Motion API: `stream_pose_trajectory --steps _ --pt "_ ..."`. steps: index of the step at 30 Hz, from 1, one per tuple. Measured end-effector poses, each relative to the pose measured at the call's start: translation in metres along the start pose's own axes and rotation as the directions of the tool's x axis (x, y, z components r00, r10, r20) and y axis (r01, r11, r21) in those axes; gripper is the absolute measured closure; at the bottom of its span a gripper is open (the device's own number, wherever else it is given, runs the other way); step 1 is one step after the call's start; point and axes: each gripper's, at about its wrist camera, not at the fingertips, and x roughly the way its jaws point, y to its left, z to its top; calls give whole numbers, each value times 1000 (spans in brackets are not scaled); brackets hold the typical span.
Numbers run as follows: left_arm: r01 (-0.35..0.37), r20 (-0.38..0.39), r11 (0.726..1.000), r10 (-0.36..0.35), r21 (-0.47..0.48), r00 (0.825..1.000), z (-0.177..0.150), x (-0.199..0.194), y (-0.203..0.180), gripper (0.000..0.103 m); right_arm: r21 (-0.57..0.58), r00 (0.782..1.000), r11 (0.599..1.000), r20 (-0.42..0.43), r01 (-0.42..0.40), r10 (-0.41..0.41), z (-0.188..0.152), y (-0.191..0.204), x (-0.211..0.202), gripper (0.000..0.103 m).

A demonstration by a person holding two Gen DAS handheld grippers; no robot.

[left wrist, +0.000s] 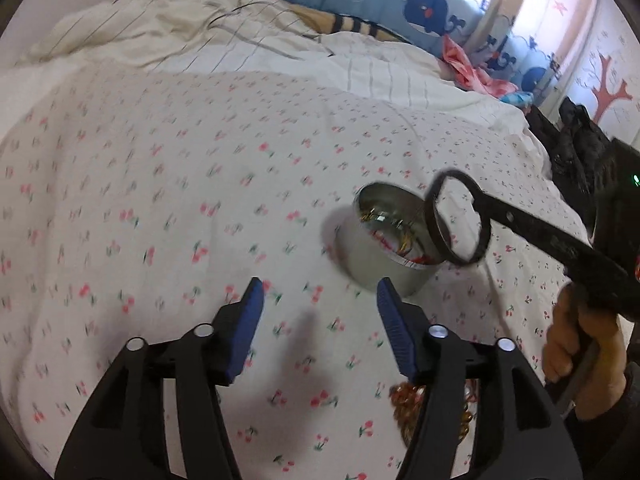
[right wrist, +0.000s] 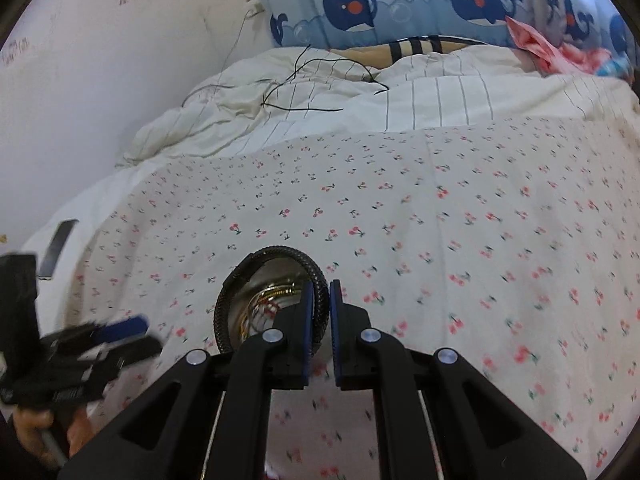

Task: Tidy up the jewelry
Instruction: 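Open the right tool over the tin to release the black bangle, then bring the right tool back over the remaining bead and string bracelets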

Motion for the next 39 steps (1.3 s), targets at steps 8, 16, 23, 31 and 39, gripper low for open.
stream_pose_trajectory --steps 8,16,23,31,39 --pt "8 -11 999 -8 31 1000 -4 3 -6 40 -92 997 993 -28 72 -75 -2 18 28 94" --pt "16 -47 997 -12 76 999 -11 5 -18 33 -137 998 988 -10 64 -66 -14 21 6 47" --pt "121 -104 984 -108 128 989 -39 -6 -31 32 -59 997 997 -61 -54 51 -46 -9 -56 46" --pt "118 -126 993 -118 -8 985 -45 -1 -7 32 -130 969 976 -199 -174 146 -90 0 -54 59" --pt "100 -127 993 -107 -54 986 -43 4 1 28 -292 958 933 -253 -210 137 -100 30 -38 69"
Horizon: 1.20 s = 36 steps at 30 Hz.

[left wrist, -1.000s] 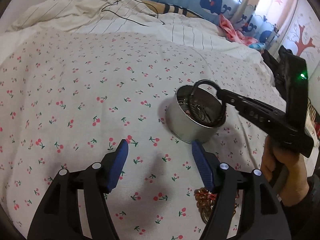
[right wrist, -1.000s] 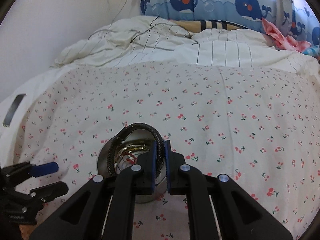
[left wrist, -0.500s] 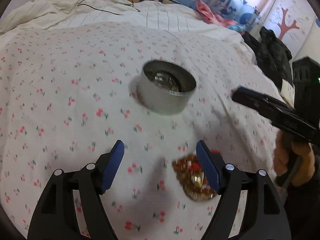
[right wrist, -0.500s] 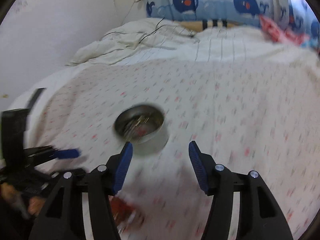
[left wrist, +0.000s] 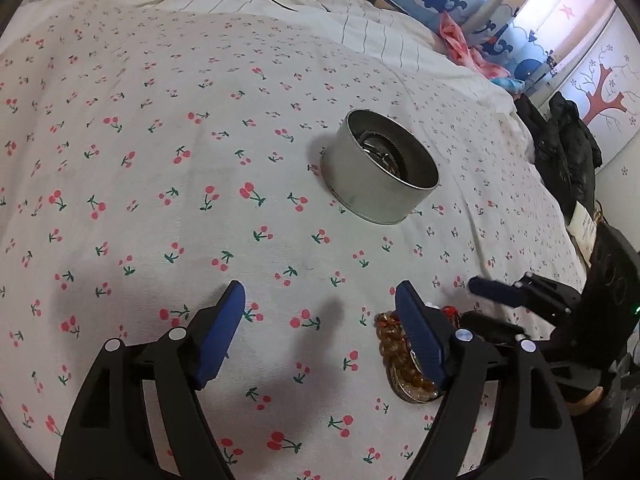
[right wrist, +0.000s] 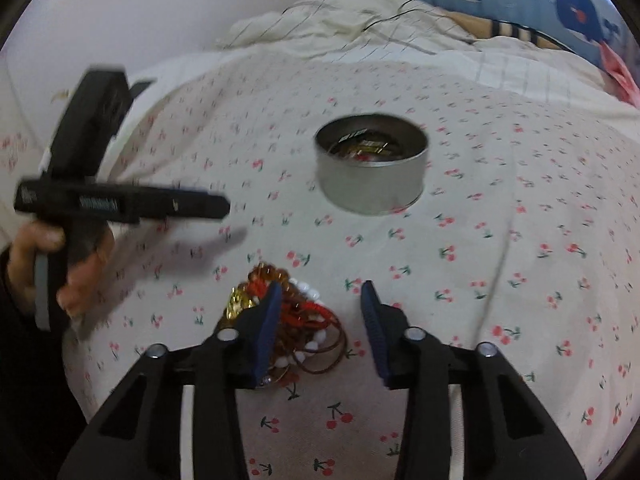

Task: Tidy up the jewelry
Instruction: 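Bring the right tool back over the remaining bead and string bracelets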

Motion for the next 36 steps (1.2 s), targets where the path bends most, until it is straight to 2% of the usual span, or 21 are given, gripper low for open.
stream_pose_trajectory --steps 3,4,7,14,18,22,23,25,29,31,33,34,35,36 --pt "-6 -2 1000 6 9 1000 0 1 -2 27 -18 1000 1000 -22 -3 2 -2 2 7 82" --pt "-7 -4 1000 7 11 1000 0 1 -2 27 -25 1000 1000 -26 -1 0 -3 4 8 91" --pt "-11 -4 1000 11 8 1000 0 2 -2 26 -29 1000 1000 -10 -3 2 -2 4 3 101" --pt "-18 -6 1000 18 13 1000 2 3 -2 25 77 993 994 95 -80 72 9 -15 -22 102" --pt "-18 -13 1000 18 12 1000 1 5 -1 25 83 995 992 32 -99 96 8 -15 -8 102" --pt "-15 -10 1000 15 14 1000 1 4 -2 25 32 997 996 -24 -79 79 5 -2 6 101" --pt "-14 -9 1000 14 13 1000 1 3 -2 24 29 997 997 -29 -74 75 4 -1 8 77" --pt "-11 -9 1000 11 13 1000 1 3 -2 24 40 998 997 8 -64 64 2 -1 3 38" --pt "-8 -5 1000 8 19 1000 1 2 -3 24 39 997 996 16 -74 74 2 -2 -1 51" --pt "-8 -6 1000 8 16 1000 0 2 -3 24 34 998 998 2 -59 59 1 -3 4 52" --pt "-5 -7 1000 5 15 1000 0 2 -3 24 15 998 998 -17 -61 62 0 1 7 58" --pt "-5 -6 1000 5 16 1000 0 2 -3 24 -6 998 998 -24 -57 57 -1 4 9 67" --pt "-5 -6 1000 5 16 1000 0 2 -3 24 -24 998 998 -35 -53 52 -1 7 10 83" --pt "-5 -6 1000 5 16 1000 0 2 -3 24 -39 998 998 -47 -42 40 -2 9 12 90"
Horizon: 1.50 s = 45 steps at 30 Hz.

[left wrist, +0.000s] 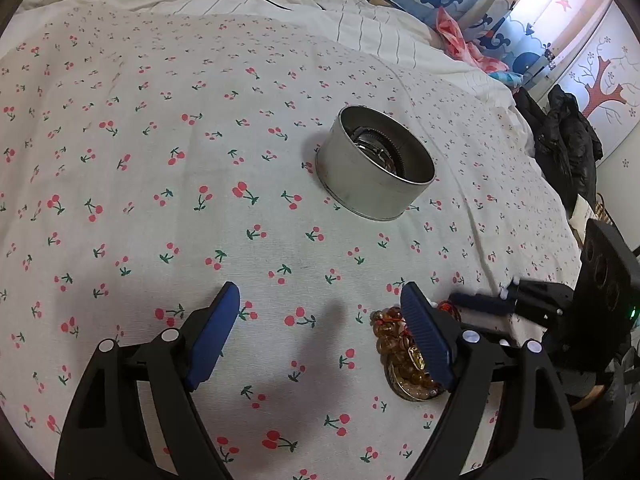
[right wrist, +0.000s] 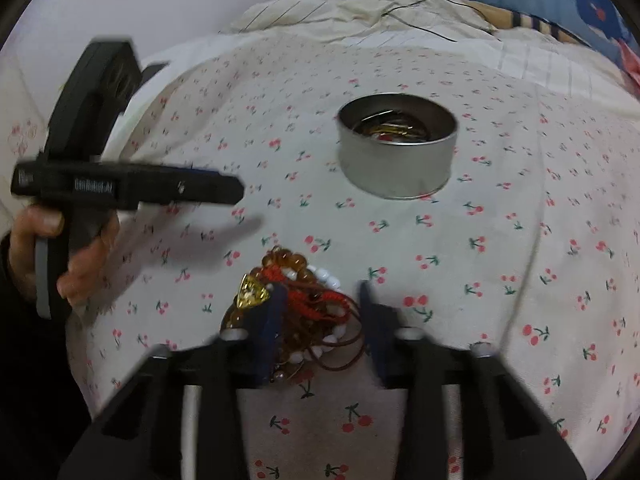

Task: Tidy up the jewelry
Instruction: 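Bring the right tool back over the remaining bead and string bracelets, then grasp a red string bracelet with the right tool and lift it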

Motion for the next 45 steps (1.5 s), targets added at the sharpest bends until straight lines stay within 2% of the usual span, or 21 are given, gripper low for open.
stream_pose_trajectory --steps 2,4,10,12,14,18,19,20,21,22,25,29,30,31,33,35,40,44,45 --pt "-1 -1 1000 1 -3 1000 0 0 0 24 -6 1000 1000 2 8 -8 -1 0 -2 100" --pt "-1 0 1000 1 -4 1000 0 -1 1 24 5 1000 1000 27 -5 5 0 -1 -9 103" --pt "-2 3 1000 2 -7 1000 1 -1 1 24 76 988 994 137 -77 66 4 -12 -40 103" --pt "-3 5 1000 3 -5 1000 1 -2 1 24 81 990 992 109 -99 90 3 -14 -38 103" --pt "-4 1 1000 4 -5 1000 1 -1 1 24 84 995 993 73 -78 72 2 -12 -28 102" --pt "-2 3 1000 2 -4 1000 1 -2 1 24 17 998 999 24 -52 51 -1 5 -14 102" --pt "-2 2 1000 2 -5 1000 1 -1 1 24 2 998 999 16 -53 53 -2 8 -12 91" --pt "-1 2 1000 1 -5 1000 1 -2 1 24 -6 999 999 20 -48 48 -3 11 -11 52" --pt "0 2 1000 0 -5 1000 1 -2 1 24 -13 998 1000 52 -23 24 -4 14 -14 38" --pt "2 2 1000 -2 -4 1000 1 -2 1 24 -25 998 999 53 -31 32 -4 15 -14 36" --pt "5 4 1000 -5 0 1000 1 -2 0 24 -27 998 1000 56 4 -3 -2 15 -12 39" --pt "6 1 1000 -6 2 1000 1 -2 -1 24 -34 1000 999 1 20 -19 -3 13 4 64" --pt "6 2 1000 -6 4 1000 1 -2 -2 24 -40 1000 999 0 28 -28 -3 14 4 68" --pt "6 2 1000 -6 4 1000 1 -2 -2 24 -47 999 998 1 36 -36 -2 13 3 81" --pt "4 4 1000 -4 0 1000 1 -2 -1 24 -40 1000 999 18 21 -20 -2 13 -2 91" --pt "4 5 1000 -4 -4 1000 1 -3 -1 24 -25 999 1000 43 -1 2 -1 10 -10 94" --pt "7 9 1000 -7 5 1000 1 -4 -1 24 57 991 996 121 -63 56 6 -5 -31 94" --pt "10 30 996 -13 87 999 -2 -9 -16 23 154 978 979 182 -133 104 11 -27 -47 94" --pt "8 32 993 -12 115 999 -4 -9 -21 22 173 977 976 190 -129 96 11 -32 -48 94"
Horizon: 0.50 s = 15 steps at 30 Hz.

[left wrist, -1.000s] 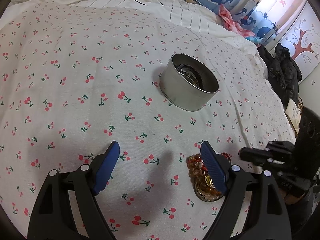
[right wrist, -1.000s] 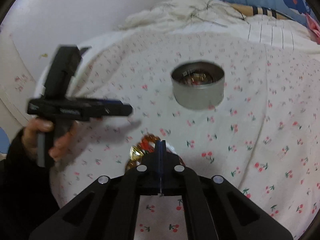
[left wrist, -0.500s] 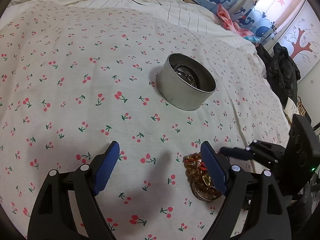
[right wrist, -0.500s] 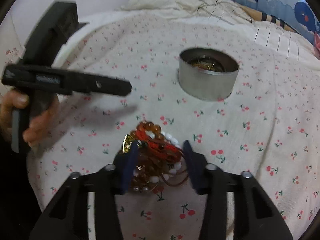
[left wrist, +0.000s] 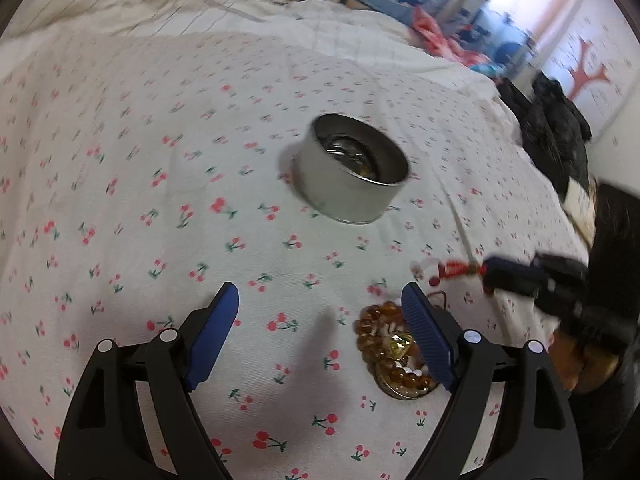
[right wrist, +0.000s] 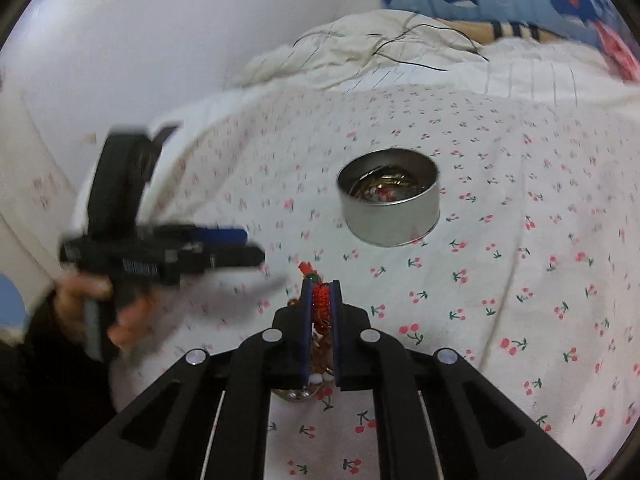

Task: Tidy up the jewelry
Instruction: 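Grasp a red string bracelet with the right tool and lift it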

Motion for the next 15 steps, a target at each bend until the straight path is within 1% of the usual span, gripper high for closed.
stream_pose_trajectory --steps 2,4,6,7,9,12,14,15 --pt "9 -1 999 -9 45 1000 -1 0 -9 21 24 1000 1000 -4 20 -20 2 -7 0 94" --pt "21 5 992 -21 123 1000 -4 1 -24 21 48 997 996 -29 71 -70 0 -12 4 94" --pt "19 16 979 -23 202 1000 -5 4 -40 20 70 992 991 -63 117 -112 -2 -18 10 94" --pt "24 18 966 -29 257 999 -6 8 -52 20 79 989 988 -72 133 -127 -4 -19 11 94" --pt "38 3 941 -42 336 999 -6 18 -69 20 109 985 982 -85 157 -148 -5 -28 12 94" --pt "56 -45 912 -41 406 998 -7 33 -85 20 158 983 972 -90 176 -163 -7 -41 10 94" --pt "57 -63 903 -33 426 997 -11 37 -89 20 178 983 968 -90 176 -162 -7 -46 8 94" --pt "62 -67 903 -37 424 997 -11 38 -89 20 185 982 966 -90 178 -164 -7 -48 8 94"
